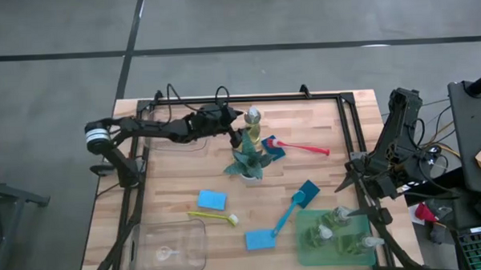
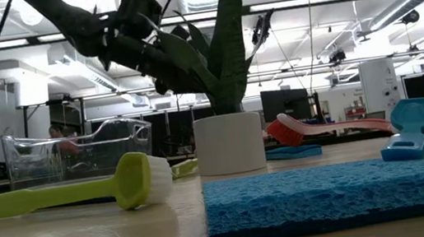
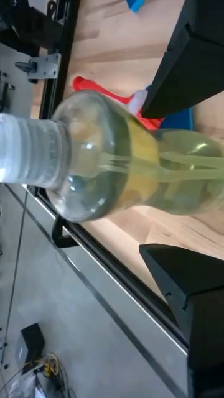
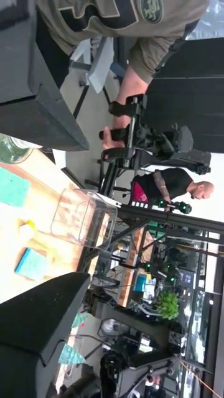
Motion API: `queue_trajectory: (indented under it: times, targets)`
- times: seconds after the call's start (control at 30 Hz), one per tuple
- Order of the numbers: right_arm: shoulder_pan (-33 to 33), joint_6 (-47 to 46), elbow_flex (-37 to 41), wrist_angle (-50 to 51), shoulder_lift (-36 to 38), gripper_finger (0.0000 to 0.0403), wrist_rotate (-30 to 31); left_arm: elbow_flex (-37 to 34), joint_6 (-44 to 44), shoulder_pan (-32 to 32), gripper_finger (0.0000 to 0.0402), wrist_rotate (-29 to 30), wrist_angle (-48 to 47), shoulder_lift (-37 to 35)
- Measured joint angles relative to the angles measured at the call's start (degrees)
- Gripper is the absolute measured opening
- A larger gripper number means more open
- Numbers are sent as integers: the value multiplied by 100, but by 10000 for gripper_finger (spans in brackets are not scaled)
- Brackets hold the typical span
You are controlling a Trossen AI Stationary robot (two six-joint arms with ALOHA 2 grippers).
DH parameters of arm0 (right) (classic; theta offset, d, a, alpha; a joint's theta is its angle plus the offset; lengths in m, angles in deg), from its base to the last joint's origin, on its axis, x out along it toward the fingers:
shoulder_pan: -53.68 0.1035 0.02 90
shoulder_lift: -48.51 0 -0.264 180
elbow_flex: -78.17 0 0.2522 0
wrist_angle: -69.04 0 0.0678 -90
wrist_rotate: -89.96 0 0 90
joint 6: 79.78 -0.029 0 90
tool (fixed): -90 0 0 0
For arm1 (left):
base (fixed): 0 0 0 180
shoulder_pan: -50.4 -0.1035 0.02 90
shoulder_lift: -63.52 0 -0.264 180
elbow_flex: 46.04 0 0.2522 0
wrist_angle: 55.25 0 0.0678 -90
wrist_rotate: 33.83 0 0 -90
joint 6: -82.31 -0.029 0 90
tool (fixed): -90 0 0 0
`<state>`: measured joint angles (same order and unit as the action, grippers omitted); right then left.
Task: Pick & Place Kitchen Sink Supplies
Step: Put the yellow dish soap into the green bin
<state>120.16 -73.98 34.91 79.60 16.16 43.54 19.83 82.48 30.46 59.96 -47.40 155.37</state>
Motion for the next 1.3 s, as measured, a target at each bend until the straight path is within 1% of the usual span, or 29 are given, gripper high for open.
queue_trajectory:
  times: [0.2, 0.3, 0.47, 0.57, 0.73, 0.83, 1.13, 1.2, 1.3]
  targets:
    - [0, -90, 34, 4, -1, 327, 0, 175, -9, -1, 335, -27, 147, 229]
    - [-2, -90, 38, 0, 1, 327, 2, 276, -49, -10, 335, -274, 193, 277]
    - [-2, -68, 29, 2, 1, 327, 2, 392, -150, -10, 337, -319, 189, 412]
    - [0, -26, 21, -7, 5, 327, 2, 451, -169, -14, 337, -478, 219, 519]
    - [0, 18, 21, -6, 5, 327, 4, 530, -194, -17, 330, -541, 213, 685]
    - [0, 20, 21, -7, 5, 327, 2, 528, -221, -16, 314, -602, 328, 704]
    - [0, 20, 21, -7, 5, 327, 2, 517, -252, -23, 232, -626, 469, 658]
    - [0, 20, 21, -7, 5, 327, 4, 517, -248, -23, 221, -625, 473, 658]
    - [-1, 20, 21, -7, 5, 327, 4, 517, -244, -23, 217, -623, 471, 602]
